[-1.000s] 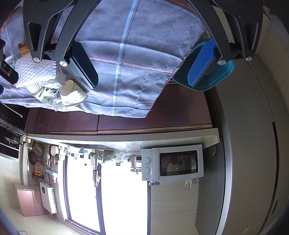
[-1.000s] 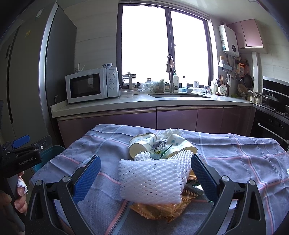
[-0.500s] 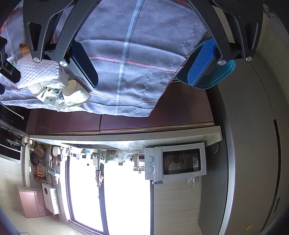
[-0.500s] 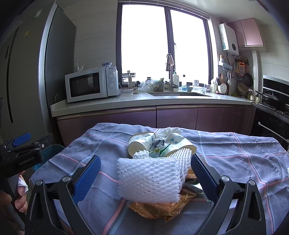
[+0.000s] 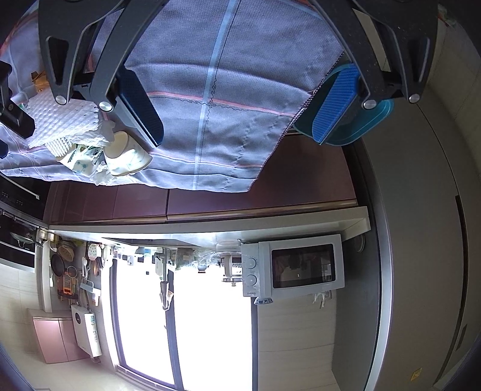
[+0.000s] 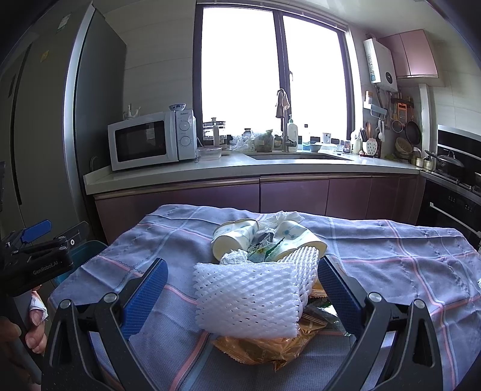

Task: Collect trash

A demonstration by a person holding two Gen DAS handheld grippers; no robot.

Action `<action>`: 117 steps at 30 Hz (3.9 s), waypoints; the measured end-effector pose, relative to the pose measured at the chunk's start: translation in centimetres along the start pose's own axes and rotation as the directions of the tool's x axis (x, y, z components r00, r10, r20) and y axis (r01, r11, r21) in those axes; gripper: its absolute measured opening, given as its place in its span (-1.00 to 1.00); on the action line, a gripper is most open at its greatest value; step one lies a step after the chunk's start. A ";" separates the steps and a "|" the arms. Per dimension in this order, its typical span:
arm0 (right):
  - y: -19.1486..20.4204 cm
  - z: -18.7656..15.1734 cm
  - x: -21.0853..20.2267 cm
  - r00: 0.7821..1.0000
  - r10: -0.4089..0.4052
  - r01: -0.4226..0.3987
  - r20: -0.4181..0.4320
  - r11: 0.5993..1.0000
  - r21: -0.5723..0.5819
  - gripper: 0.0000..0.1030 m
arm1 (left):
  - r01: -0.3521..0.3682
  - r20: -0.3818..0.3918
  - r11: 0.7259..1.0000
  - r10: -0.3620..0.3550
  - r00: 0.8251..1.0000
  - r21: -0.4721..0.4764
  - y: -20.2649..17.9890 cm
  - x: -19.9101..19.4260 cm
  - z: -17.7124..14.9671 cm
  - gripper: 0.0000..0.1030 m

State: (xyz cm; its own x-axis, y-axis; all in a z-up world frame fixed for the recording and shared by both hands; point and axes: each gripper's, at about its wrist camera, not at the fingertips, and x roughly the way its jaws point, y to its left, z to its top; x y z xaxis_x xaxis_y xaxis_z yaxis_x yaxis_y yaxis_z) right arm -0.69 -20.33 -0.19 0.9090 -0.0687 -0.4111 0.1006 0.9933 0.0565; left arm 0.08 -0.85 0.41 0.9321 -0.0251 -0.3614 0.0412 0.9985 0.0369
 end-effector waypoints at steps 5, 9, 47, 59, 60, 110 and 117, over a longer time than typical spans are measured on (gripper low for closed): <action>0.0 0.0 0.0 1.000 -0.001 0.001 -0.003 1.000 0.001 0.87 | 0.001 0.000 1.000 -0.001 1.000 0.002 0.0 0.0 0.0 0.89; 0.0 0.1 0.0 1.000 -0.002 0.002 -0.003 1.000 0.001 0.87 | 0.002 -0.002 1.000 -0.002 1.000 0.001 -0.1 0.0 0.0 0.89; -1.7 -2.1 3.4 0.979 0.069 -0.060 -0.192 0.997 0.055 0.22 | 0.382 -0.215 0.922 -0.359 0.908 0.071 -6.9 4.0 -2.0 0.79; -3.0 -2.3 3.6 0.949 0.227 -0.202 -0.218 0.970 0.133 -0.90 | 0.489 -0.321 0.870 -0.448 0.835 0.057 -8.8 6.3 -3.6 0.54; -3.0 -2.2 3.5 0.945 0.246 -0.220 -0.214 0.965 0.141 -0.90 | 0.496 -0.326 0.866 -0.454 0.829 0.054 -8.7 6.3 -3.6 0.54; -6.5 2.3 0.4 0.958 0.266 -0.241 -0.104 0.948 0.206 -0.84 | 0.588 -0.294 0.795 -0.603 0.741 -0.148 -1.6 3.7 0.0 -0.92; -1.1 4.7 0.4 0.922 0.378 -0.372 -0.082 0.925 0.077 -0.84 | 0.496 -0.213 0.853 -0.521 0.827 -0.159 4.8 2.1 2.0 -0.92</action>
State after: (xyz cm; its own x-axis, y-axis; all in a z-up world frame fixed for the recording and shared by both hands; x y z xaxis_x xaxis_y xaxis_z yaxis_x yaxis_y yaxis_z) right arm 1.46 -21.89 3.81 0.8434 0.3195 -0.4321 -0.2139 0.9372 0.2754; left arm 3.00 3.81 1.69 0.6724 -0.5300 -0.5167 0.4407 0.8475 -0.2958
